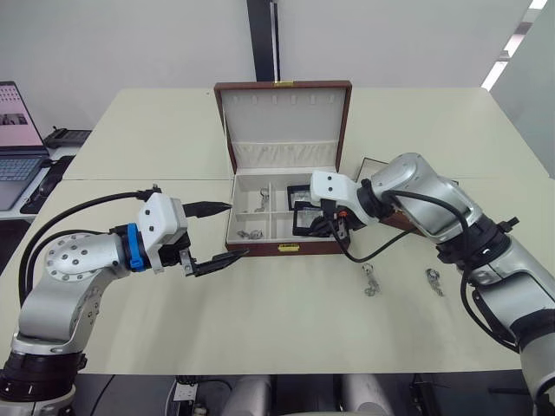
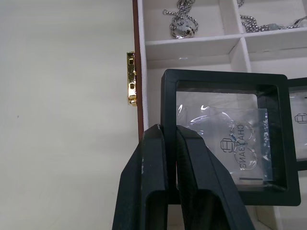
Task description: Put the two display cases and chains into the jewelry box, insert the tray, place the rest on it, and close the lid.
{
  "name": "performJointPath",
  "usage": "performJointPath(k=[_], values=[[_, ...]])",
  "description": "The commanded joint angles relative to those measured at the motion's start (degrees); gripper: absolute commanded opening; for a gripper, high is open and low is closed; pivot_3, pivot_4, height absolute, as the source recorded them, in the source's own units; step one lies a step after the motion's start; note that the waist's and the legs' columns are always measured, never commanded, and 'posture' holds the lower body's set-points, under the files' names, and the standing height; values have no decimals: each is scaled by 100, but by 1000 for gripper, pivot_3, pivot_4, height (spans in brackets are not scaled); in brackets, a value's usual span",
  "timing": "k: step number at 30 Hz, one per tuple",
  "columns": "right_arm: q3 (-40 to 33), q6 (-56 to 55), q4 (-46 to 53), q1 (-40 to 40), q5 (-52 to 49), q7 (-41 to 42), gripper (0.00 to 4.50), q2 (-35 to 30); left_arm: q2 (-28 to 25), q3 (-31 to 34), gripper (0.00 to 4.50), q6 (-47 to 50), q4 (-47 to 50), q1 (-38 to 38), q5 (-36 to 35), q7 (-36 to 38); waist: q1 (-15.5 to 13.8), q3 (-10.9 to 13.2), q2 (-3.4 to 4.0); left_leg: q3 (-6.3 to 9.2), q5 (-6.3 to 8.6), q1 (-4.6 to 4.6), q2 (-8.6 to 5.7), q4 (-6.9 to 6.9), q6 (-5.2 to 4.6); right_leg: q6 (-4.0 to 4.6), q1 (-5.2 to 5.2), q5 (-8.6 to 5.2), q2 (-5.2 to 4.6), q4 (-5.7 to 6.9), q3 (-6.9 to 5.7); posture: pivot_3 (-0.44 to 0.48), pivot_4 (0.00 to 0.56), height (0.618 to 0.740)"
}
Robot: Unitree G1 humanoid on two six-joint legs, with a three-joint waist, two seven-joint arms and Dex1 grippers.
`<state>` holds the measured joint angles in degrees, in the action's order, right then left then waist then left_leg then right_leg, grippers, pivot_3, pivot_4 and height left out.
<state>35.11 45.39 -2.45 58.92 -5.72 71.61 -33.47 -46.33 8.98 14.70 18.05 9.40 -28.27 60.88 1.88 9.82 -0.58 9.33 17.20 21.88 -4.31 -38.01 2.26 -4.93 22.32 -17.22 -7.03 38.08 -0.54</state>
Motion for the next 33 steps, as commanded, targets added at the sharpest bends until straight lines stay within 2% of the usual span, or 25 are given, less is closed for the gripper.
performJointPath(k=[1, 11, 13, 20, 25, 31, 33], values=[[-45, -86, 173, 21, 30, 99, 22, 19, -47, 29, 4500, 38, 208, 68, -167, 103, 0, 0, 0, 0, 0, 0, 0, 0, 0, 0, 0, 0, 0, 0, 0, 0, 150, 740], [-37, -393, -97, 27, 181, 150, 22, 131, -41, 29, 4500, 198, 118, 196, -161, 132, 4, 0, 0, 0, 0, -1, 0, 0, 0, 0, 0, 0, 0, 1, 0, 0, 150, 740], [-96, -495, -202, 49, 228, 125, 729, 160, -36, 39, 4500, 201, 105, 196, -155, 140, 7, 0, 0, -1, 0, -2, 0, 0, 0, 0, 0, 0, 0, 1, 0, 0, 150, 740], [-372, -809, -338, 189, 236, 274, 2280, 28, -45, 99, 4500, 119, -84, 204, -112, 190, 7, 0, 0, 0, 0, 0, -1, 0, 1, 0, 0, 0, 0, 0, 0, 0, 150, 740], [-1226, -1336, 281, -137, 67, -144, 3644, -178, -93, 419, 4500, 132, -377, 67, -143, 101, 0, 0, 0, 1, -1, 1, 0, 0, 2, 1, 2, 0, 0, 2, 0, 0, 150, 740], [-2726, -891, 1765, -1463, -324, -936, 3644, -692, -157, 970, 4500, -196, -1008, -332, 76, 3, -13, -2, -4, 3, -1, 2, -2, 6, 2, 1, 1, 0, -2, -3, -2, 0, 150, 740], [-3338, -997, 2196, -2180, -355, -1175, 3644, -968, -134, 1161, 4500, -364, -1278, -508, 171, -61, -19, -2, -3, 1, -1, 3, -2, 4, 2, 1, 1, 0, -2, -2, -1, 0, 150, 740]])
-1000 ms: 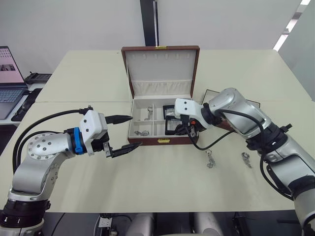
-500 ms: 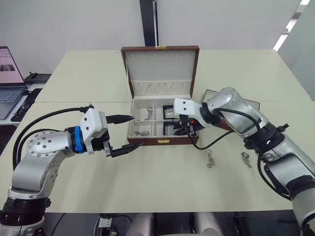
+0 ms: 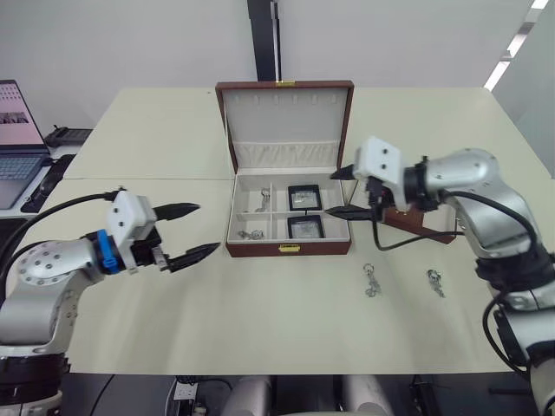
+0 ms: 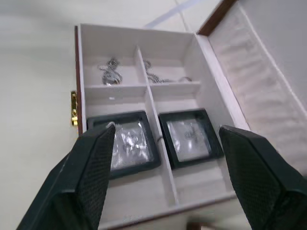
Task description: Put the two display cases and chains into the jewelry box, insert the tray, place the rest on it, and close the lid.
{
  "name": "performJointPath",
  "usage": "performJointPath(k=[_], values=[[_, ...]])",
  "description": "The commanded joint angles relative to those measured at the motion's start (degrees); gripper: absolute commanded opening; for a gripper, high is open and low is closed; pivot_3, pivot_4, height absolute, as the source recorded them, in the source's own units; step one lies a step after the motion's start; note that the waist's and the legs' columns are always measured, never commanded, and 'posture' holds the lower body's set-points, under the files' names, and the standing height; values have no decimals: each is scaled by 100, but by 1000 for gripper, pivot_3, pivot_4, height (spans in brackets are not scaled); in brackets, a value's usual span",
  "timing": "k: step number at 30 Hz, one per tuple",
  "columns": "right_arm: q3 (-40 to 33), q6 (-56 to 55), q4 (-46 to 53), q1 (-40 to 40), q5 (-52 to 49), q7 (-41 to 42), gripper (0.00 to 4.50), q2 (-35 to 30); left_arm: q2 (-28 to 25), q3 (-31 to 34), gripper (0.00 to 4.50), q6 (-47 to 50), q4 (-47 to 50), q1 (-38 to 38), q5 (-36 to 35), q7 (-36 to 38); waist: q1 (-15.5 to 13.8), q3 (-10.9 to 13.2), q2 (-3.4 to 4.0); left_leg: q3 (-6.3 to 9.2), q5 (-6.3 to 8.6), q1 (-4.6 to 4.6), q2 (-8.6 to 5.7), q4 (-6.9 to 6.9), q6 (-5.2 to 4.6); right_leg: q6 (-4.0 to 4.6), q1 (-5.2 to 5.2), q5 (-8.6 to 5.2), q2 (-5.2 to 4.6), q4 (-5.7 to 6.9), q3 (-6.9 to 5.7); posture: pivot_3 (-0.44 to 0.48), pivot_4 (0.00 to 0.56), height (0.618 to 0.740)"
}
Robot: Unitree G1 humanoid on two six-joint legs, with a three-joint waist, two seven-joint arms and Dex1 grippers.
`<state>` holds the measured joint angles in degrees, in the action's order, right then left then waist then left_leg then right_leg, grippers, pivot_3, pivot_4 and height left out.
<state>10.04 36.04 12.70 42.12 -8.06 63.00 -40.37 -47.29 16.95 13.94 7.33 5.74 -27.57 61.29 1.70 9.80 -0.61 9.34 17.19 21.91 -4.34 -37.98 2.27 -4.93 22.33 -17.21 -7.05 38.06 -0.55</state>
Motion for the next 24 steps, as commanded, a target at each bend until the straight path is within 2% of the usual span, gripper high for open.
performJointPath(k=[1, 6, 9, 11, 13, 15, 21, 24], values=[[-1062, -86, 839, -777, -136, -419, 3644, -370, -35, 429, 4500, -358, -301, -219, 130, -111, -8, 0, -1, -3, 0, -2, 0, -3, 0, 0, -1, 0, 0, 3, 2, 0, 150, 740], [-2637, -496, 1329, -2404, -306, -747, 3644, -579, 37, 776, 4500, -517, -595, -630, 169, -309, -18, -1, -2, -4, 0, -7, 3, -2, -2, 0, -8, 0, 2, 5, 0, 0, 150, 740], [-3497, -334, 1516, -3327, -445, -805, 3644, -652, 77, 921, 4500, -593, -711, -838, 183, -406, -20, -1, -1, -10, -1, -11, 1, -4, -3, -2, -11, 1, 1, 9, 5, 0, 150, 740], [-4128, -169, 1643, -4057, -539, -810, 3644, -567, 120, 997, 4500, -534, -742, -904, 144, -507, -23, -2, -1, -12, -1, -16, 2, -3, -4, -1, -16, 3, 3, 10, 4, 0, 150, 740], [-4612, -609, 1481, -4844, -373, -892, 3644, -402, 195, 1004, 4500, -467, -783, -872, 152, -674, -28, -4, -3, -10, -1, -18, 2, -1, -4, 0, -21, 3, 4, 9, 3, 0, 150, 740], [-4903, -1124, 1218, -5414, -248, -1042, 3644, -196, 257, 965, 4500, -415, -818, -832, 191, -818, -29, -7, -6, -11, -1, -25, 1, -1, -4, 0, -30, 3, 5, 7, 0, 0, 150, 740], [-5141, -2136, 468, -6080, -126, -1571, 3644, 248, 354, 876, 4500, -238, -708, -910, 199, -1046, 8, -6, -4, -22, 1, -77, 0, 12, -6, -1, -72, 3, 7, 4, 13, 0, 150, 740], [-5120, -2257, 363, -6198, -210, -1742, 4235, 316, 396, 863, 4500, -116, -612, -943, 211, -1189, 11, -7, -2, -23, 3, -102, 2, 19, -7, 0, -96, 1, 11, -4, 15, 0, 150, 740]])
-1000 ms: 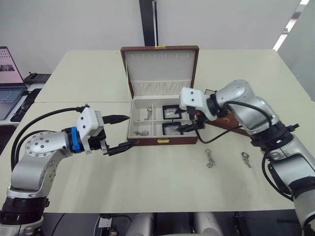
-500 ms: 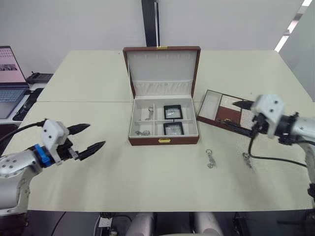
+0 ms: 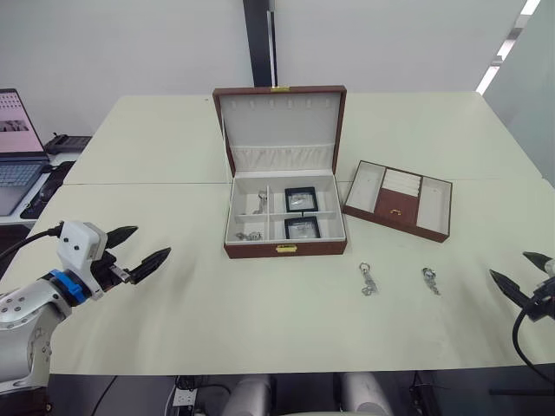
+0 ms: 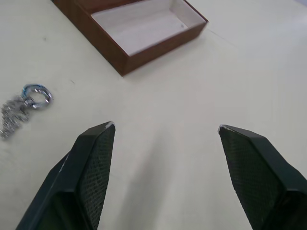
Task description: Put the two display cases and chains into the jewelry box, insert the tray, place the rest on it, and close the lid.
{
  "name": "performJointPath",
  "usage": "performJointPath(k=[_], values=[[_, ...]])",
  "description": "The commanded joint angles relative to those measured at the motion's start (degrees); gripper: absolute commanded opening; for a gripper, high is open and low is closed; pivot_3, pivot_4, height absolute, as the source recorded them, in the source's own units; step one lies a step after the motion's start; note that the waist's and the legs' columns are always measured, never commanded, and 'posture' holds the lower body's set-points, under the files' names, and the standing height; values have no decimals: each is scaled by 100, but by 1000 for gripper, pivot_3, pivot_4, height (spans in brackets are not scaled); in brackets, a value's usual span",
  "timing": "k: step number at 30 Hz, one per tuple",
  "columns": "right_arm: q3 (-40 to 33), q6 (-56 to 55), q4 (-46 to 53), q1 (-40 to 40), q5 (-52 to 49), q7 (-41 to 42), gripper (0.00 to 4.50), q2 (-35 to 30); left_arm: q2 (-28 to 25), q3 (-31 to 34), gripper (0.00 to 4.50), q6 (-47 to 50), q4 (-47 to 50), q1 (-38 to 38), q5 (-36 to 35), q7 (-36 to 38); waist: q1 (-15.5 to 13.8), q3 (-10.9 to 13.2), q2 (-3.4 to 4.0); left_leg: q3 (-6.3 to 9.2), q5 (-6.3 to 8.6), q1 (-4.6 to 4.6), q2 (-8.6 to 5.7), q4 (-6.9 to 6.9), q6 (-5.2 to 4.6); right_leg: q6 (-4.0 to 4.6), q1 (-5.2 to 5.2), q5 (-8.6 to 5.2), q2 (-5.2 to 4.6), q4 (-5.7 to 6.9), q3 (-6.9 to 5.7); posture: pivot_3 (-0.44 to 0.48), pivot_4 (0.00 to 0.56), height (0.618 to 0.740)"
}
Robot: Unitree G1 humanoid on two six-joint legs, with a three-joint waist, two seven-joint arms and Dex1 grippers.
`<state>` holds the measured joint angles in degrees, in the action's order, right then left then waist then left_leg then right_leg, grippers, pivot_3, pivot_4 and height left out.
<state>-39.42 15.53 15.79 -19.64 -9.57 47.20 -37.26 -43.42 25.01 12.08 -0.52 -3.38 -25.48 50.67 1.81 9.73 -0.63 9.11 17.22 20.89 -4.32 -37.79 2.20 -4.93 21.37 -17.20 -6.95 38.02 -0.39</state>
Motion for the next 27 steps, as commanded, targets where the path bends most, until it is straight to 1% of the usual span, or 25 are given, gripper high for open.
performJointPath(k=[1, 7, 13, 19, 27], values=[[-163, -212, 55, -36, -101, -204, 4478, 10, 22, 59, 4500, 121, 213, -43, -6, -174, 0, 0, 1, -1, 0, 0, 0, -1, 0, 0, 0, 0, 0, 0, 2, 0, 150, 740], [-71, -207, 44, -27, -206, -284, 4478, -114, 30, 56, 4500, 392, 478, -57, -47, -353, -23, -2, 2, 5, -1, 1, 2, -2, 1, 0, -3, 0, -2, -1, -1, 0, 150, 740], [-12, -219, -33, -7, -222, -241, 4478, -219, 20, 134, 4500, 800, 969, -70, -198, -536, -24, -3, 3, 5, -1, 1, 2, -2, 1, 0, -4, 0, -4, -2, -1, 0, 150, 740], [58, -212, -41, 1, -254, -226, 4478, -280, 10, 227, 4500, 1050, 1194, -98, -286, -631, -22, -3, 3, 4, -1, 1, 1, -2, 1, 0, -5, 0, -4, -2, 0, 0, 150, 740], [131, -172, 15, 106, -354, -191, 4478, -399, 187, 430, 4500, 1290, 1480, -353, -451, -920, -20, -3, 4, 3, -1, 1, 3, -2, 1, 0, -5, 0, -4, -3, 0, 0, 150, 740]])
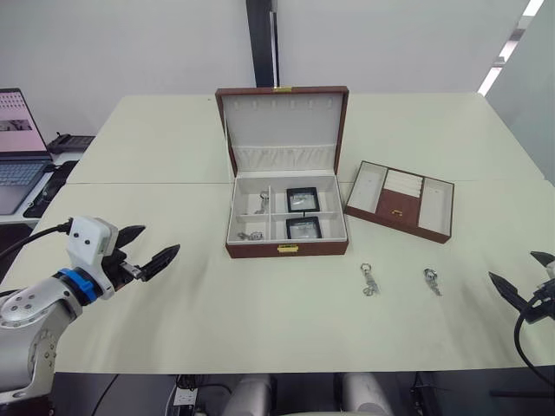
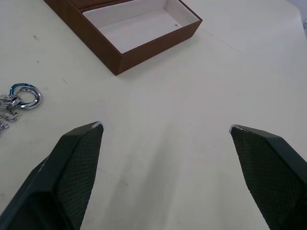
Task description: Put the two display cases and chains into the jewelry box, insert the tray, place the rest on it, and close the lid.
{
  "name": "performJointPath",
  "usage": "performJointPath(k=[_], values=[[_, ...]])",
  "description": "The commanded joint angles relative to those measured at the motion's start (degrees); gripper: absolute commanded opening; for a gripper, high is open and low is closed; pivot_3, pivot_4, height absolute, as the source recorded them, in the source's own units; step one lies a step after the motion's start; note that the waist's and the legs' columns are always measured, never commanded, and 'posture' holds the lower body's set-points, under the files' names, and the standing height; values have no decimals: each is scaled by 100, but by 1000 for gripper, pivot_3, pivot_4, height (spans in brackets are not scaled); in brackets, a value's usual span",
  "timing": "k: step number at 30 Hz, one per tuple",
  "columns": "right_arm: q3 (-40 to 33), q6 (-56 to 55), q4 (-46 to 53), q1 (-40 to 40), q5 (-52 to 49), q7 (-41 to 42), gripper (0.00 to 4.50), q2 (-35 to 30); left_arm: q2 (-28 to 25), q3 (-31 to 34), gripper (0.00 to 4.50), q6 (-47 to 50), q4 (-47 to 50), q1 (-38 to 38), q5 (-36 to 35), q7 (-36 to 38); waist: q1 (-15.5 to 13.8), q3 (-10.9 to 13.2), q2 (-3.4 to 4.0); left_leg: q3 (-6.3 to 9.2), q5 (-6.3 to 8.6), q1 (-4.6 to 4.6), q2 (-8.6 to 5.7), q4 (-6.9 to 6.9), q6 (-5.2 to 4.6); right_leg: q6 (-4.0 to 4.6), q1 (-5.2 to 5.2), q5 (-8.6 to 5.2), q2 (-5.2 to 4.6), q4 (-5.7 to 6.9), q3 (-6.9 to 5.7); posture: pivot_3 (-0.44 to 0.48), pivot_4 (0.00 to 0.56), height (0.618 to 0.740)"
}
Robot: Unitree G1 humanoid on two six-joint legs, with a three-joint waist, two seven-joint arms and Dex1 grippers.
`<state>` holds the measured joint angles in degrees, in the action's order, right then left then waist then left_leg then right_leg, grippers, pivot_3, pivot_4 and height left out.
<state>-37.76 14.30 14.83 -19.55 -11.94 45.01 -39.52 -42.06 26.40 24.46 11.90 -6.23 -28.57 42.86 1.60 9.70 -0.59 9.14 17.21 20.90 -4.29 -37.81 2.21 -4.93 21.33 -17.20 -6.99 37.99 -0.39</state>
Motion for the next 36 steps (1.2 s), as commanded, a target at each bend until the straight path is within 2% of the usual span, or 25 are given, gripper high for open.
performJointPath(k=[1, 12, 18, 24, 30, 36], values=[[-9, -45, 103, 135, -138, 32, 4478, -213, 82, 322, 4500, 53, 261, -96, -154, -169, 1, 0, 0, 0, 0, 0, 0, 0, 0, 0, 0, 0, 0, 0, -1, 0, 150, 740], [399, 136, -148, 912, -333, 54, 4478, -656, 539, 541, 4500, 13, 395, -573, -254, -470, -14, -2, -3, 1, 0, 2, 0, -2, 0, 0, -2, 0, -2, -2, -3, 0, 150, 740], [449, 44, -401, 953, -299, 167, 4478, -770, 729, 588, 4500, -218, 274, -782, -234, -459, -20, -2, -2, 0, 0, 3, -1, -2, 0, 0, -3, 0, -5, -5, -3, 0, 150, 740], [460, -67, -606, 961, -290, 223, 4478, -875, 698, 682, 4500, -521, -89, -801, -257, -339, -25, -2, -1, -1, 0, 3, -1, -2, 0, 0, -3, 0, -3, -5, -3, 0, 150, 740], [505, -144, -708, 1042, -272, 277, 4478, -956, 493, 694, 4500, -783, -192, -833, -305, 222, -24, -2, -2, 0, 0, 3, -1, -2, 0, 0, -3, 0, -3, -5, -4, 0, 150, 740], [601, -232, -818, 1282, -315, 417, 4478, -1176, 169, 458, 4500, -807, 164, -660, -594, 1033, -16, -1, 0, 0, 0, 3, 0, -1, 0, 1, -2, 0, -2, -5, -4, 0, 150, 740]])
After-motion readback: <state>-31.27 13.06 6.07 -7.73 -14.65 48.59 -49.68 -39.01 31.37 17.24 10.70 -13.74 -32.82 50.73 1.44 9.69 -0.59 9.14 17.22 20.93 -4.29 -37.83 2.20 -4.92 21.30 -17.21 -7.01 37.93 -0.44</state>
